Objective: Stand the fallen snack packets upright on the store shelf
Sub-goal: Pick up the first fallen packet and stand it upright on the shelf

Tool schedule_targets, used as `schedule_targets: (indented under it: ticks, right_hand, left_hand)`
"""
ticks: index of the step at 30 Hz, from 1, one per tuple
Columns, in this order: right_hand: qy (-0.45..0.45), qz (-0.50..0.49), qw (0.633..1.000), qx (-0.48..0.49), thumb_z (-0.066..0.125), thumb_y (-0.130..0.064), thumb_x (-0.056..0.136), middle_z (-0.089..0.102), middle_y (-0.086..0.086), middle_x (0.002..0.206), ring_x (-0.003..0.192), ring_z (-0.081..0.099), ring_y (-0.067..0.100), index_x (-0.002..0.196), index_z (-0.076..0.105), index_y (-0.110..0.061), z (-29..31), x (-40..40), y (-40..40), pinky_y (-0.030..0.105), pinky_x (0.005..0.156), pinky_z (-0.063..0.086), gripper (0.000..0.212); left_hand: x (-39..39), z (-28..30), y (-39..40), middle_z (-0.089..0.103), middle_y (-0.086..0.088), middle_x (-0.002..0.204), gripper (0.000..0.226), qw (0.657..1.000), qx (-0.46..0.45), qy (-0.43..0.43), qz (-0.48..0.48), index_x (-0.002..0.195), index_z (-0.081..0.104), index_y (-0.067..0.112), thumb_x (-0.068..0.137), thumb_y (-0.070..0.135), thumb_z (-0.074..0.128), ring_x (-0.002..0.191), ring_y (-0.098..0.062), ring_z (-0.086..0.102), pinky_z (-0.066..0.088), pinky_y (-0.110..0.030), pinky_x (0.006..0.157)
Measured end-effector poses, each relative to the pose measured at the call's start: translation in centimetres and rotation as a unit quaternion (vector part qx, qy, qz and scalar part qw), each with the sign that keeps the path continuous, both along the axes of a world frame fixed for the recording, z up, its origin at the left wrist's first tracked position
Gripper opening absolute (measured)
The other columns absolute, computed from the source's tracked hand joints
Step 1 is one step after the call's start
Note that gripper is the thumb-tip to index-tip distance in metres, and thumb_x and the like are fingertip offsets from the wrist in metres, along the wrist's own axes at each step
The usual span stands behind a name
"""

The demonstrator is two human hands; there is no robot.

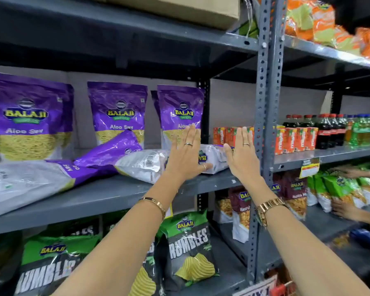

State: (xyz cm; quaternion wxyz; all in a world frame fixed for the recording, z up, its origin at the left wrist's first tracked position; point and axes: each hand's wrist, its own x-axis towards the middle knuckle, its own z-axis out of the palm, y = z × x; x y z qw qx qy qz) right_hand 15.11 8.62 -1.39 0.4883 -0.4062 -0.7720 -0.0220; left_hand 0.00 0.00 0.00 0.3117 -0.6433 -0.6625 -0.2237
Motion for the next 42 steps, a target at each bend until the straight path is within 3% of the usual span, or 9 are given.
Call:
schedule_targets:
  ticks: [6, 10, 13, 18, 23, 28, 32, 37, 42]
  right_hand:
    - [0.128, 0.034, 0.964, -0.229, 0.039, -0.048, 0.091, 0.045, 0.024, 0.138, 0.125, 0.045, 0.037, 0.138, 0.023, 0.002, -0.1, -0.9, 2.0, 0.04, 0.094, 0.04, 0.07]
    - [0.355, 0.138, 0.816, -0.435, 0.058, -0.036, 0.082, 0.053, 0.017, 0.131, 0.115, 0.053, 0.034, 0.131, 0.039, -0.001, 0.7, -2.6, 3.2, 0.044, 0.099, 0.044, 0.063]
    - [0.471, 0.178, 0.735, -0.455, 0.067, -0.02, 0.078, 0.059, 0.015, 0.119, 0.104, 0.058, 0.029, 0.124, 0.047, 0.0, 0.7, -3.4, 4.0, 0.038, 0.088, 0.049, 0.055]
    - [0.51, 0.188, 0.732, -0.41, 0.054, -0.005, 0.085, 0.055, 0.012, 0.116, 0.089, 0.05, 0.02, 0.128, 0.041, -0.001, 1.4, -3.3, 4.6, 0.027, 0.08, 0.041, 0.045]
    - [0.544, 0.138, 0.789, -0.25, 0.041, 0.007, 0.082, 0.055, 0.001, 0.073, 0.077, 0.05, 0.019, 0.082, 0.062, -0.009, 3.4, -4.1, 4.2, 0.022, 0.06, 0.041, 0.026]
    - [0.493, 0.189, 0.839, -0.128, 0.05, 0.005, 0.083, 0.058, -0.006, 0.083, 0.072, 0.055, 0.0, 0.102, 0.061, -0.005, 4.1, -5.2, 3.6, 0.005, 0.055, 0.046, 0.024]
    - [0.477, 0.225, 0.842, -0.117, 0.056, -0.006, 0.085, 0.062, -0.006, 0.086, 0.08, 0.059, 0.004, 0.103, 0.061, -0.004, 2.8, -5.4, 4.1, 0.009, 0.064, 0.049, 0.018]
    - [0.538, 0.353, 0.726, -0.245, 0.054, -0.013, 0.081, 0.07, 0.003, 0.089, 0.084, 0.066, 0.016, 0.085, 0.068, -0.014, 2.5, -3.8, 5.3, 0.026, 0.071, 0.054, 0.015]
    - [0.542, 0.332, 0.699, -0.327, 0.041, -0.036, 0.091, 0.07, -0.006, 0.069, 0.072, 0.065, 0.01, 0.083, 0.062, -0.018, 2.0, -3.1, 7.8, 0.028, 0.069, 0.046, 0.029]
  left_hand:
    - [1.3, -0.8, 2.5, -0.015, -0.013, 0.156, 0.11, 0.995, -0.097, -0.017, -0.009, 0.144, -0.013, 0.008, 0.076, 0.062, 0.054, 0.144, -0.027, -0.015, -0.002, -0.053, 0.115]
    - [1.0, -1.2, 2.8, -0.001, -0.01, 0.159, 0.099, 0.986, -0.124, -0.087, -0.064, 0.146, 0.0, 0.012, 0.078, 0.055, 0.058, 0.145, -0.027, -0.006, 0.004, -0.054, 0.115]
    - [1.4, -1.6, 2.5, 0.012, -0.01, 0.157, 0.094, 0.987, -0.087, -0.107, -0.085, 0.144, 0.013, 0.01, 0.075, 0.049, 0.065, 0.145, -0.026, 0.002, 0.007, -0.054, 0.117]
    - [2.6, -3.0, 2.0, 0.023, -0.013, 0.149, 0.089, 0.996, -0.014, -0.079, -0.035, 0.137, 0.022, 0.007, 0.072, 0.048, 0.067, 0.14, -0.028, 0.014, 0.018, -0.049, 0.115]
    - [2.5, -3.8, 2.2, 0.028, -0.016, 0.141, 0.068, 0.996, 0.03, -0.074, -0.027, 0.118, 0.035, 0.004, 0.075, 0.048, 0.063, 0.133, -0.031, 0.025, 0.026, -0.039, 0.111]
    - [2.2, -3.9, 3.1, 0.011, -0.019, 0.152, 0.072, 0.971, -0.107, -0.205, -0.068, 0.128, 0.027, 0.001, 0.082, 0.047, 0.057, 0.135, -0.035, 0.03, 0.032, -0.046, 0.108]
    - [1.7, -3.5, 4.0, -0.012, -0.013, 0.157, 0.091, 0.943, -0.181, -0.272, -0.061, 0.142, 0.003, 0.005, 0.082, 0.053, 0.053, 0.141, -0.034, 0.022, 0.028, -0.046, 0.112]
    - [1.7, -3.5, 3.8, 0.026, -0.017, 0.147, 0.075, 0.931, -0.141, -0.326, -0.089, 0.128, 0.026, 0.004, 0.078, 0.048, 0.061, 0.124, -0.034, 0.043, 0.04, -0.047, 0.101]
    - [3.4, -3.7, 3.2, 0.057, -0.015, 0.113, 0.046, 0.897, 0.019, -0.434, -0.077, 0.111, 0.044, 0.006, 0.079, 0.034, 0.059, 0.102, -0.031, 0.054, 0.044, -0.039, 0.083]
